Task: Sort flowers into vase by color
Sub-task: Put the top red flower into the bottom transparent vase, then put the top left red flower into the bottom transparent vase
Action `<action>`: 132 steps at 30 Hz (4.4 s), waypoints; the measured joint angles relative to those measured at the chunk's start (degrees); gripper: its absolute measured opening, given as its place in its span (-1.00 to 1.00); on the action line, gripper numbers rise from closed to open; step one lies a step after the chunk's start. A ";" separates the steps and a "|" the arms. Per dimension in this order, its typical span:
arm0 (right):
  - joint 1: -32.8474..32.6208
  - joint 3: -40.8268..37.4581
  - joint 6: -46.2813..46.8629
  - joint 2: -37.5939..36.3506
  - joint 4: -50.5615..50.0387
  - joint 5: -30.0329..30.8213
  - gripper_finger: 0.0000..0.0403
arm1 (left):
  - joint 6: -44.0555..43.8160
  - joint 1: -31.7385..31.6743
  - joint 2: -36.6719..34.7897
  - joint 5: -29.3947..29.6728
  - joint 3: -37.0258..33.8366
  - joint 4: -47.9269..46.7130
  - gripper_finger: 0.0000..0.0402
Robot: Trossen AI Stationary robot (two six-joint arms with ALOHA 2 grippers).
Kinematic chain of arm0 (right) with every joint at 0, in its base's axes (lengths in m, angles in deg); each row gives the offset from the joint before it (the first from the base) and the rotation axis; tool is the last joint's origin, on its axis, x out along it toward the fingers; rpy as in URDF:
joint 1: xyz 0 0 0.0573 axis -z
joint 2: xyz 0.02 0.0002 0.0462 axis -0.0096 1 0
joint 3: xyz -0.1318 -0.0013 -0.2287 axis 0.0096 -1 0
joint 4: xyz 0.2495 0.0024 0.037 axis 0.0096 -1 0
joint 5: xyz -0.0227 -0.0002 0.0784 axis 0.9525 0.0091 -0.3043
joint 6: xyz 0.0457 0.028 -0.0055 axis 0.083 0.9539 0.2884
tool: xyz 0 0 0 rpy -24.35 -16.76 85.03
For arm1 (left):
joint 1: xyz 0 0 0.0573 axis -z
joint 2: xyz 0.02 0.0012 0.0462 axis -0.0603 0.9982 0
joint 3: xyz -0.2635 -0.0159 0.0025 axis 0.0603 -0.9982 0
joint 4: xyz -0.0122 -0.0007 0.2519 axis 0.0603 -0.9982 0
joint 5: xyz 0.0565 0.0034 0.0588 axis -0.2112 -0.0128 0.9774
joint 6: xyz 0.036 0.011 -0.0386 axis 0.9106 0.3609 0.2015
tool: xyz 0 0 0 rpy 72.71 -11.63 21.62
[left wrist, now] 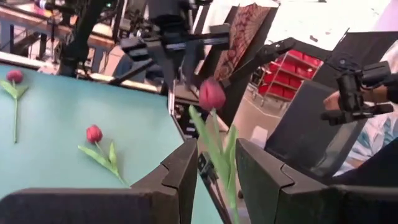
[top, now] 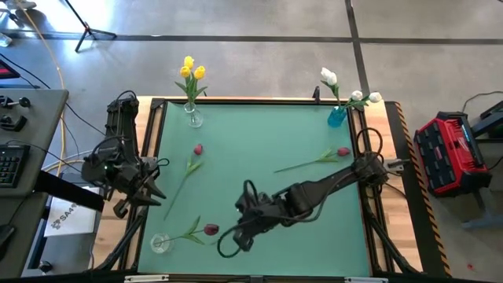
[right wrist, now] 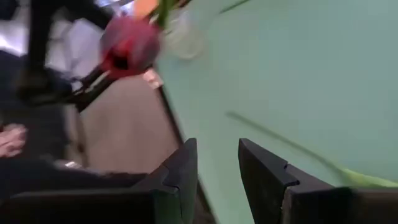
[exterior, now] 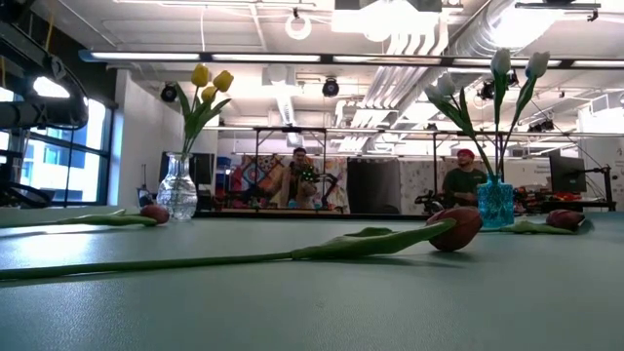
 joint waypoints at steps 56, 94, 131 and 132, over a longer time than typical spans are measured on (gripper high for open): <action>11.52 3.67 -28.10 9.40 59.43 -14.20 -0.48 | 15.34 -0.04 -0.11 31.08 -0.02 11.52 -0.52; 12.20 5.60 -9.28 -17.45 -41.83 27.88 -0.48 | -33.91 -37.90 14.45 -4.23 6.82 -23.31 -0.68; 17.32 -34.38 -4.22 -24.39 -21.06 11.12 -0.35 | -49.83 -66.82 43.52 -49.04 1.79 -40.22 -0.13; 16.97 -34.78 -3.41 -24.36 -20.97 11.11 -0.35 | -49.77 -66.90 44.11 -49.39 1.32 -39.19 -0.13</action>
